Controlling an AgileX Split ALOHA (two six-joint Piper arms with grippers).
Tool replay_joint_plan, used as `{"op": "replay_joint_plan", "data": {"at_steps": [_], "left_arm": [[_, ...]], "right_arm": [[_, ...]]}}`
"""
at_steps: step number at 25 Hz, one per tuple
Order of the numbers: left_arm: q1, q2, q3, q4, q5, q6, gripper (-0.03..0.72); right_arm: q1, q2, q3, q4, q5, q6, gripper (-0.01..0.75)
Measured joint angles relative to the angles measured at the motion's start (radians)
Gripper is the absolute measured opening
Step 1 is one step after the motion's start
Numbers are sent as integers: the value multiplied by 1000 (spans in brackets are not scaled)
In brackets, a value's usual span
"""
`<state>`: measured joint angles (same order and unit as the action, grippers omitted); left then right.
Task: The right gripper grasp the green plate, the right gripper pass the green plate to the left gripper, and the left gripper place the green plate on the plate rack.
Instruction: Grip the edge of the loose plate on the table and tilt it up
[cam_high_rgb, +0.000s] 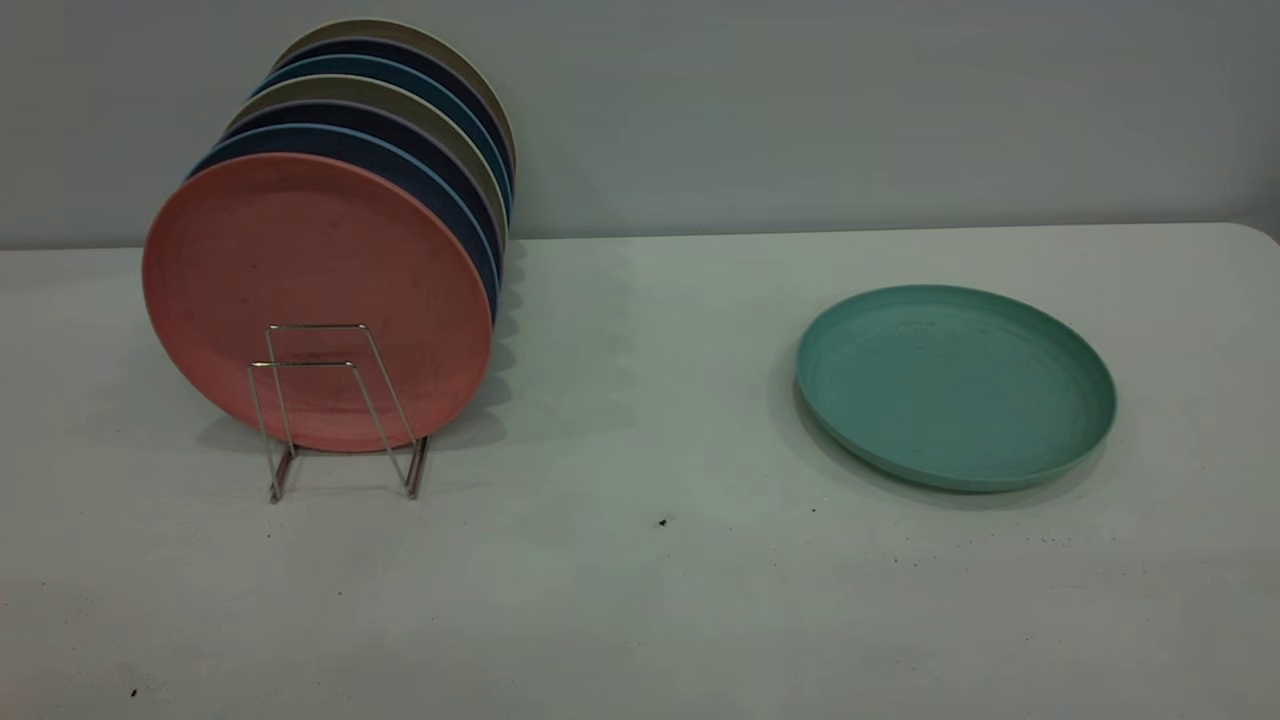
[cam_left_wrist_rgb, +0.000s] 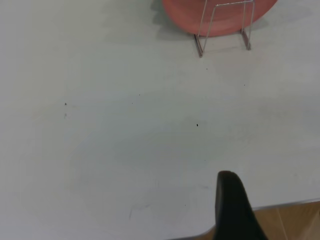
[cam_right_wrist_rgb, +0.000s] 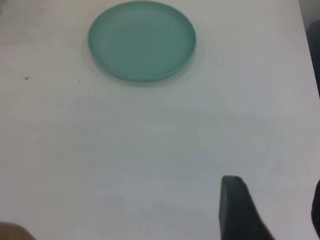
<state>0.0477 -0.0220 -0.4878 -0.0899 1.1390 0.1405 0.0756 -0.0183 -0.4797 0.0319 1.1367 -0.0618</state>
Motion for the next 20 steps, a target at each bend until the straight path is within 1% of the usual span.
{"op": "replay_joint_plan", "data": {"at_steps": [11,13,16,18,20], "left_arm": [[0,0,-3,1,-9,-14,445],[0,20,-31,14,-9,-27,445],[0,122,-92,49,-26,-32,454],[0,221,-129,65,-85,-32,477],[0,341,-169,64,-150,-32,510]], "right_arm": [[0,4,0,10,-1,1,376],[0,45,-11,38,-7,2,399],[0,181,-48,73,-58,2,460],[0,302,-72,84,-119,3,503],[0,416,-104,98,-171,2,528]]}}
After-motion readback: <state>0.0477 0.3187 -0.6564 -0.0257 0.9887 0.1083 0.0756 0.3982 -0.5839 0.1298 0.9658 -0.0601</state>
